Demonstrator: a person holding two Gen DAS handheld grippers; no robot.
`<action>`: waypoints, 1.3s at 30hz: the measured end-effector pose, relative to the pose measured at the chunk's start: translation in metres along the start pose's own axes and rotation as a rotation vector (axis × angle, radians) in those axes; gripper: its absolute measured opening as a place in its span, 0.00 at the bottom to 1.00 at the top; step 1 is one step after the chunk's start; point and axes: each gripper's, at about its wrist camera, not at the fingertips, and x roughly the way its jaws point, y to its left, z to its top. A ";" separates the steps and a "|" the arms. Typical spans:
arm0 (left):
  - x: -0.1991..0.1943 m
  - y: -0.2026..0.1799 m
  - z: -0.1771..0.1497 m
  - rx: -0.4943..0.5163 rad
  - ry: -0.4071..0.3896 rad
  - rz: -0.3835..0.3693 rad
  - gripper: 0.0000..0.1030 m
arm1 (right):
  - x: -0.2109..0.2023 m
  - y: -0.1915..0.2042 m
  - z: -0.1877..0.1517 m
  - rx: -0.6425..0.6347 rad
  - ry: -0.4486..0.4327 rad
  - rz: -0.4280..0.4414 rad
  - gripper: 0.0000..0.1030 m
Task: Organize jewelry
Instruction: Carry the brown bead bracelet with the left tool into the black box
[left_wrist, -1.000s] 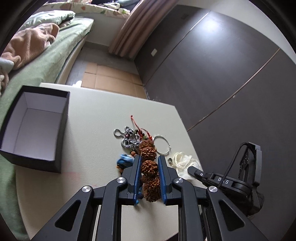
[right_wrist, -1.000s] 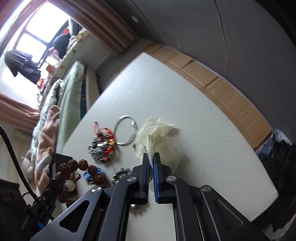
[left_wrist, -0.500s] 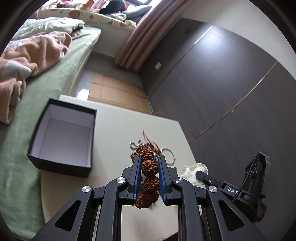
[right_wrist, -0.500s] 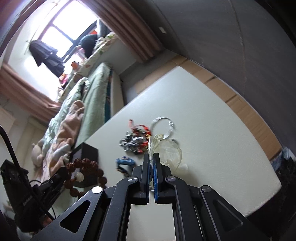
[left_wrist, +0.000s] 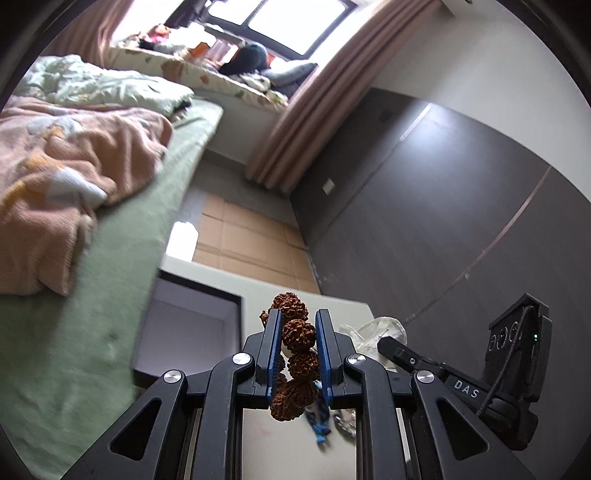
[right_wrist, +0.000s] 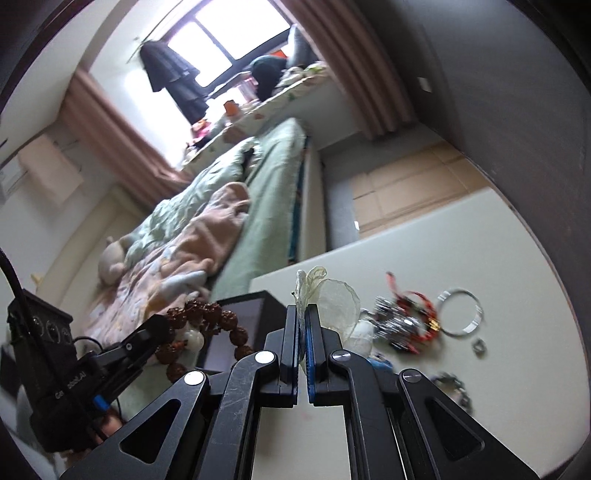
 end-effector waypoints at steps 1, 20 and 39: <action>-0.003 0.005 0.002 -0.010 -0.013 0.007 0.18 | 0.006 0.007 0.001 -0.013 0.008 0.010 0.05; -0.035 0.062 0.013 -0.095 -0.081 0.104 0.18 | 0.112 0.079 -0.007 -0.121 0.217 0.122 0.48; 0.036 0.038 0.001 -0.123 0.059 0.041 0.18 | 0.035 -0.006 0.001 0.100 0.084 -0.010 0.56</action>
